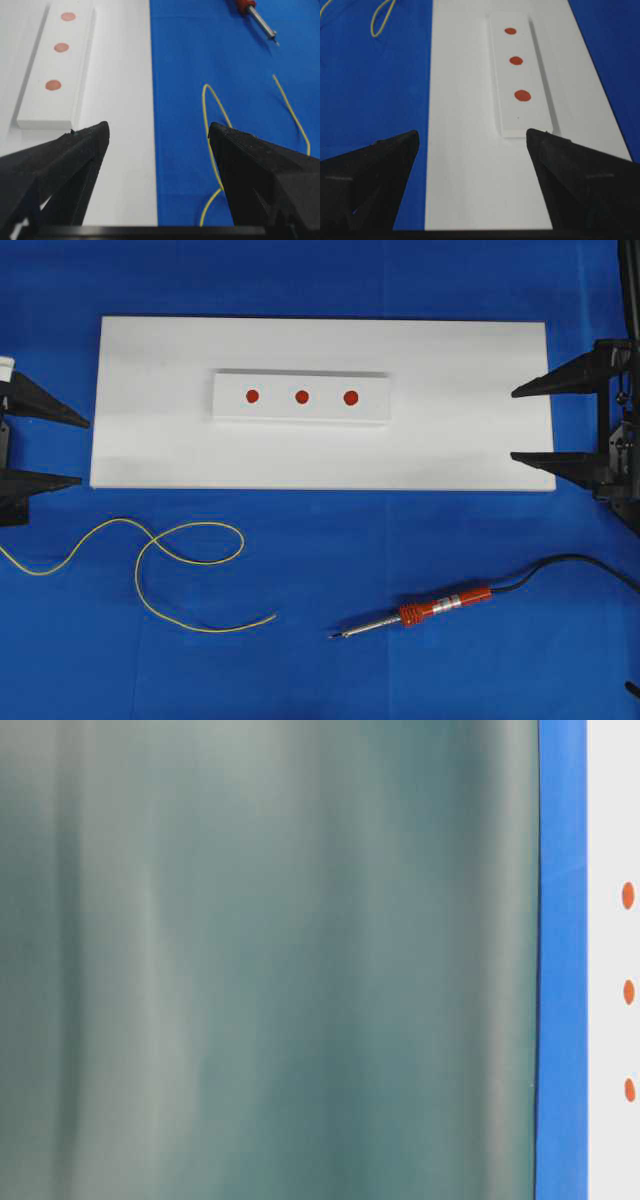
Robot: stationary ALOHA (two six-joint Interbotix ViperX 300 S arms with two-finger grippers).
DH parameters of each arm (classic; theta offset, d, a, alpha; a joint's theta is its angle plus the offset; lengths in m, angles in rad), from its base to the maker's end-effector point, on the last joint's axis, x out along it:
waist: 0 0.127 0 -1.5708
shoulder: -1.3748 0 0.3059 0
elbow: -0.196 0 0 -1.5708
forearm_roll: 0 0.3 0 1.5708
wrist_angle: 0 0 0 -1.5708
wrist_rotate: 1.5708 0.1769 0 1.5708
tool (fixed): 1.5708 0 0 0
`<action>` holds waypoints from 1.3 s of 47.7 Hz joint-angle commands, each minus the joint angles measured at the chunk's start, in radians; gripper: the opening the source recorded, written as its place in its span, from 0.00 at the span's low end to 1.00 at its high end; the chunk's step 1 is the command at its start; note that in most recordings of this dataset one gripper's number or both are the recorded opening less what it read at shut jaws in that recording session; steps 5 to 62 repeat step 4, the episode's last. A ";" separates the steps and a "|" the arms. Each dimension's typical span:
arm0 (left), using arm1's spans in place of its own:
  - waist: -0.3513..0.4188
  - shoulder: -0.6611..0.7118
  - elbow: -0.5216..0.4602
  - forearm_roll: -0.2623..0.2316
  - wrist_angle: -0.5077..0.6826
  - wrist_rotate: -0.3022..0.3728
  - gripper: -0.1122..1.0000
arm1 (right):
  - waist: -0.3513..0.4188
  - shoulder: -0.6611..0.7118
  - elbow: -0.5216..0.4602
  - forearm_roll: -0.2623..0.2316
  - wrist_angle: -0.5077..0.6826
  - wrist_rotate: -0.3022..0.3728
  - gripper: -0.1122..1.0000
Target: Touch the tip of the soldering iron to the tip of the solder at the mark.
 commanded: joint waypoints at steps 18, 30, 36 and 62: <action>0.003 0.008 -0.011 0.002 -0.003 0.002 0.79 | -0.003 0.011 -0.012 0.003 -0.006 0.002 0.87; 0.003 0.008 -0.011 0.002 -0.003 0.002 0.79 | -0.003 0.011 -0.012 0.003 -0.006 0.002 0.87; 0.003 0.008 -0.011 0.002 -0.003 0.002 0.79 | -0.003 0.011 -0.012 0.003 -0.006 0.002 0.87; 0.003 0.008 -0.011 0.002 -0.003 0.002 0.79 | -0.003 0.011 -0.012 0.003 -0.006 0.002 0.87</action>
